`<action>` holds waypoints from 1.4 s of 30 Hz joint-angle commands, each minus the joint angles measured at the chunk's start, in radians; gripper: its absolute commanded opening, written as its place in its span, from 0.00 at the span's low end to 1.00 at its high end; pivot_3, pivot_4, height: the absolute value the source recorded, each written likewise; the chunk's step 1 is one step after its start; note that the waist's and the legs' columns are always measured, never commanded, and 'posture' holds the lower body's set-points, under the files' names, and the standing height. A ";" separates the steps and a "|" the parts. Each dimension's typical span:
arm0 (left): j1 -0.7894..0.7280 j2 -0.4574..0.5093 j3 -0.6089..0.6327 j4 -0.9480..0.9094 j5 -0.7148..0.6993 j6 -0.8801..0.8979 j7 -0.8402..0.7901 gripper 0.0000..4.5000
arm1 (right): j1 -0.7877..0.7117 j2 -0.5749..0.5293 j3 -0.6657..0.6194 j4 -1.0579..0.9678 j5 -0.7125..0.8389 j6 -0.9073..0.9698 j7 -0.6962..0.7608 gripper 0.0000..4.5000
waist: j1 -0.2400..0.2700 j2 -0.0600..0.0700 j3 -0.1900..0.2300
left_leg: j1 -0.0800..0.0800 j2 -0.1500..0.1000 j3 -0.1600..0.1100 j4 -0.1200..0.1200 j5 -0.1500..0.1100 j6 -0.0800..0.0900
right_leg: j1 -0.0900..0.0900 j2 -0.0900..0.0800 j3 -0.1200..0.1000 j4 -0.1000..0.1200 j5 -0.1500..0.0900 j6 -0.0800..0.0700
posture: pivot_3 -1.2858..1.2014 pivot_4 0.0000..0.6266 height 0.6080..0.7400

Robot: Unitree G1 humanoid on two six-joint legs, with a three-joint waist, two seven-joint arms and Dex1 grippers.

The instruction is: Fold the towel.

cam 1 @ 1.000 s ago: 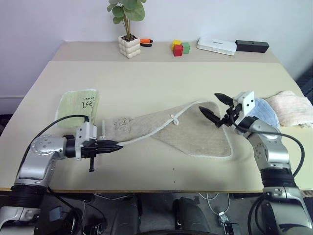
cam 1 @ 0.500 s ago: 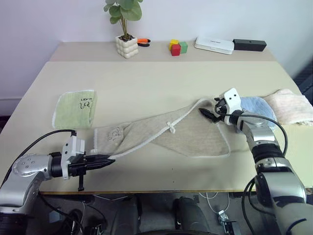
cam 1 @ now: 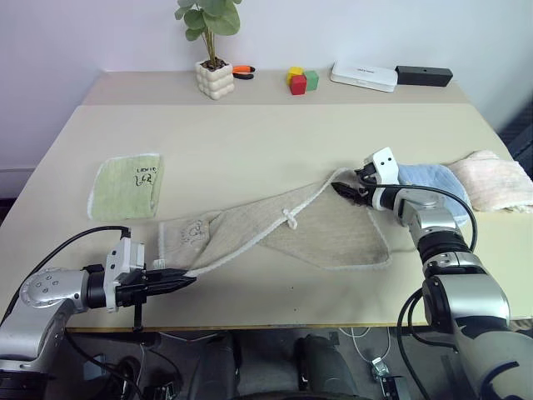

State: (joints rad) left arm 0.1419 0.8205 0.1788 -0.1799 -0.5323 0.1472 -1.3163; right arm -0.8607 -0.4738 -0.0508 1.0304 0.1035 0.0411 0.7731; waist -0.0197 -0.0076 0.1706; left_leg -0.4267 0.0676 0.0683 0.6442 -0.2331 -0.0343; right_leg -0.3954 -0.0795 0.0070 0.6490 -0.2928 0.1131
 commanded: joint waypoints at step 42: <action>-1.343 -0.175 -0.082 1.344 0.532 -0.617 0.723 0.00 | -0.241 -0.104 -0.081 0.009 -0.034 -0.477 -0.170 0.01 | 0.001 -0.003 0.002 | -0.002 -0.001 0.011 -0.001 0.002 -0.004 | -0.007 0.000 0.008 -0.001 0.001 0.007 | 0.52 0.24 1.00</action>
State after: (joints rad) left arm -1.1670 0.6101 0.0920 1.1544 -0.0113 -0.4122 -0.5837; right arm -1.0690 -0.5461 -0.0983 1.0370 0.0610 -0.3815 0.6189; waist -0.0185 -0.0103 0.1726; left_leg -0.4300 0.0671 0.0793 0.6428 -0.2307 -0.0383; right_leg -0.4037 -0.0792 0.0151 0.6478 -0.2922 0.1198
